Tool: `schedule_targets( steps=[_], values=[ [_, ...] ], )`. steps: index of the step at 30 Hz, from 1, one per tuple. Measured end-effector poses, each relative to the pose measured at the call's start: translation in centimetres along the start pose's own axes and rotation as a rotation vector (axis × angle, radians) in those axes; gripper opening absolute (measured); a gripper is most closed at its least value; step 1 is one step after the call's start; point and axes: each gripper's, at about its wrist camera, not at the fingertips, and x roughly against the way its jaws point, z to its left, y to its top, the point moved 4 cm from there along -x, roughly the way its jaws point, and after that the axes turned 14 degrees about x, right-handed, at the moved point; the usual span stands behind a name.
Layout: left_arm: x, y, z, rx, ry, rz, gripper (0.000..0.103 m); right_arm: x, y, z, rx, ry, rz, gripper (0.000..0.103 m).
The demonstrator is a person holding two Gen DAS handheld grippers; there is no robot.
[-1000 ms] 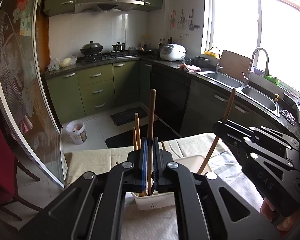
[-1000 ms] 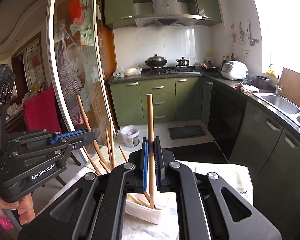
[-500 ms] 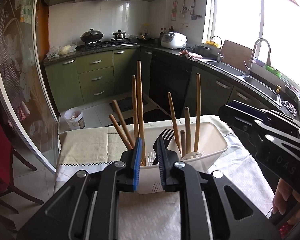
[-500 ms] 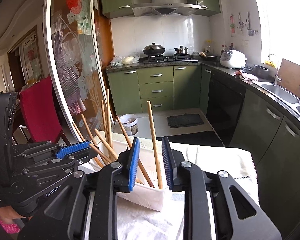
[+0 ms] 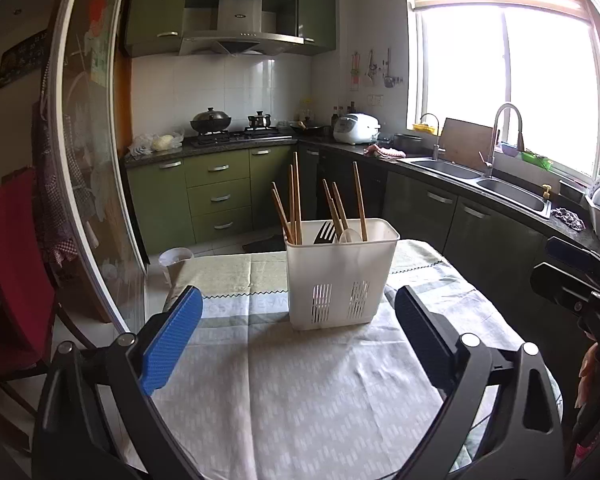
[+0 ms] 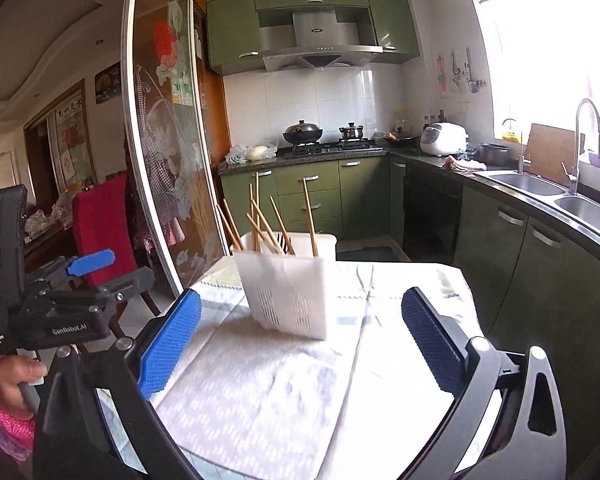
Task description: Organize utensils
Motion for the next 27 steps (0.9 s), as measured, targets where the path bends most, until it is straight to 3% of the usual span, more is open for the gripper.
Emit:
schedule_targets(
  steps=[7, 11, 17, 27],
  values=[
    [7.3, -2.5, 0.2, 0.045, 0.035, -0.068, 0.096, 8.6, -4.0, 2.9, 0.012, -0.077, -0.054, 0.099],
    [9.3, -3.0, 0.9, 0.063, 0.058, -0.054, 0.096, 11.2, -4.6, 3.6, 0.029, -0.099, -0.07, 0.099],
    [9.4, -3.6, 2.0, 0.084, 0.1, -0.018, 0.096, 11.8, -5.3, 3.4, 0.019, -0.098, -0.063, 0.099],
    [9.8, -4.1, 1.5, 0.081, 0.082, -0.003, 0.096, 11.4, -5.3, 2.0, -0.004, -0.123, -0.051, 0.099]
  ],
)
